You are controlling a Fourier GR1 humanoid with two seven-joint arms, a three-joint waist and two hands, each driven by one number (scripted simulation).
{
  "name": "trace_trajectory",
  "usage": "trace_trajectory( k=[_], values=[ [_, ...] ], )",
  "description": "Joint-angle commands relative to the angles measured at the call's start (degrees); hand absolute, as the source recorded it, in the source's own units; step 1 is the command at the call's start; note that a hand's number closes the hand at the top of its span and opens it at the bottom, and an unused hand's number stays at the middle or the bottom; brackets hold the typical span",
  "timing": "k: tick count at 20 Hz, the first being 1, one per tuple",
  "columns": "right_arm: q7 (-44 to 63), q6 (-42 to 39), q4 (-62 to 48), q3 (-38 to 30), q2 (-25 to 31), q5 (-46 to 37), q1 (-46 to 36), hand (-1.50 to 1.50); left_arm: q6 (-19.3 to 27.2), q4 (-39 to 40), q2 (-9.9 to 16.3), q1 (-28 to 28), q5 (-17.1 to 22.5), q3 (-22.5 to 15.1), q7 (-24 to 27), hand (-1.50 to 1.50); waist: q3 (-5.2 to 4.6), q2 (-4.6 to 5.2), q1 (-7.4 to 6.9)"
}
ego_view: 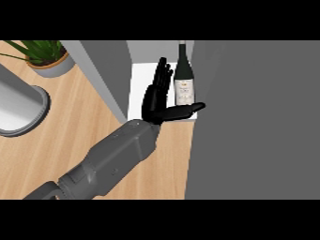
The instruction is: Pick up the wine, place it into the cabinet and close the cabinet
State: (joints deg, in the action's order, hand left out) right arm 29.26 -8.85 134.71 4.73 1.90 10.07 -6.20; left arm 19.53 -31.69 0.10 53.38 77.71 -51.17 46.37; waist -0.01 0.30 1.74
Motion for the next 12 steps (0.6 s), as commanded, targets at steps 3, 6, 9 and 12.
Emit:
trace_trajectory(
  k=[3,6,9,12],
  values=[
    [-1.5,1.1,-2.3,-0.6,-0.7,-1.4,-1.1,-1.50,-1.7,-2.2,-0.1,-4.9,-5.0,0.7,2.0,-1.50,0.00,-0.15,-1.03],
    [2.8,2.2,3.4,0.7,0.0,-2.1,0.3,-1.50,-2.6,-7.6,2.6,-5.7,-8.5,3.7,-2.1,-1.50,0.00,-0.40,-1.65],
    [0.3,2.5,1.0,1.0,-1.0,-3.3,-0.1,-1.50,-6.5,-8.8,4.0,-11.1,-12.1,3.7,0.5,-1.50,0.00,-0.36,-1.73],
    [4.7,2.2,3.1,-1.7,1.3,0.4,-1.5,-1.50,-5.3,-15.0,6.9,-9.7,-13.9,5.5,-5.4,-1.50,0.01,-0.44,-1.81]
  ],
)
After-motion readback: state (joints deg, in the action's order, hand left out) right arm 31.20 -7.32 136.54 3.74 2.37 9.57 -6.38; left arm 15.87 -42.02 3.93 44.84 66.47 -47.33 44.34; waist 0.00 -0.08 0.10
